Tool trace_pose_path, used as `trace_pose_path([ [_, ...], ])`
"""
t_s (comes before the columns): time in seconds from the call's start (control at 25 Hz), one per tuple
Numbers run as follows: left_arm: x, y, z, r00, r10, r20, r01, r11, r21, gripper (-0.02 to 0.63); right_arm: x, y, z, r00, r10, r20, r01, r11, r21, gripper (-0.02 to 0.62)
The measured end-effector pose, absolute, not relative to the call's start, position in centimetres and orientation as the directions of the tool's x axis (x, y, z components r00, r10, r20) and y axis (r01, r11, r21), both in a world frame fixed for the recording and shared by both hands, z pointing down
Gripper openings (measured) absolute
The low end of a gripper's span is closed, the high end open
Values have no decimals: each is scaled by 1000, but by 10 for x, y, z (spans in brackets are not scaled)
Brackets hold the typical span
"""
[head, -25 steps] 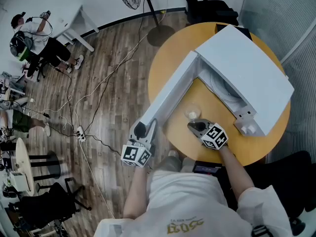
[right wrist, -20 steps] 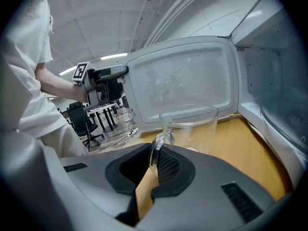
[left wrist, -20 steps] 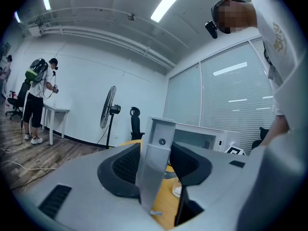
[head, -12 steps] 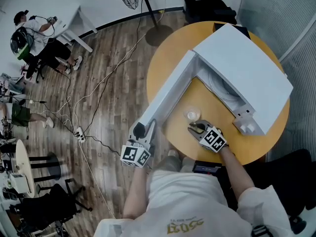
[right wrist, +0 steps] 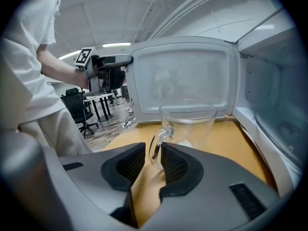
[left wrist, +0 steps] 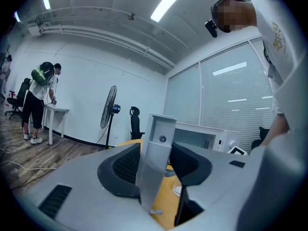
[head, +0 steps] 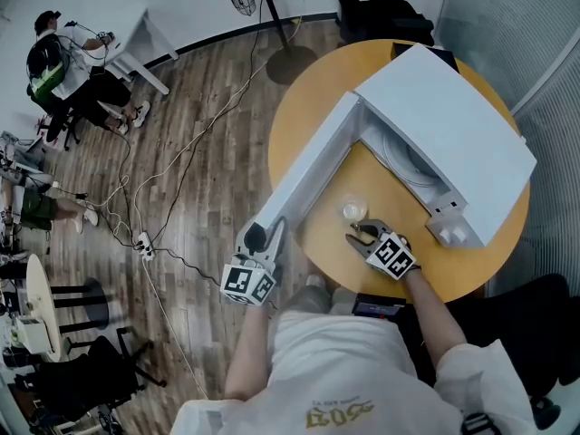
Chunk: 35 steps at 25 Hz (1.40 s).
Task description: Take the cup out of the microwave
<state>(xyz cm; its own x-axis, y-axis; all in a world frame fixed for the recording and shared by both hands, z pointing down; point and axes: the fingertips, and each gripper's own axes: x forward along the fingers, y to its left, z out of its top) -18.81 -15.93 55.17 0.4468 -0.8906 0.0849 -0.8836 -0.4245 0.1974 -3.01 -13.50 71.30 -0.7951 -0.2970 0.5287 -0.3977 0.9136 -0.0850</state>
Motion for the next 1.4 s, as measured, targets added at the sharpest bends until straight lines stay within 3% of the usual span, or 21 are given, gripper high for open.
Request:
trace_pose_path([
  [0.64,-188,-160,554,456,-887,74,-877,-433,209,206,-3,-130,689,-780,-330,531,-460,878,-130,112],
  [1.16,-187,-161,555,460,-884,88,-879,-438,189,202,11,-161,575,-768,-592,246,-638,741,-210,76],
  [1.4,-181,-159,560,466,-877,117,-880,-446,160,196,19,-172,555,-713,-673,198,-701,673,-236,64],
])
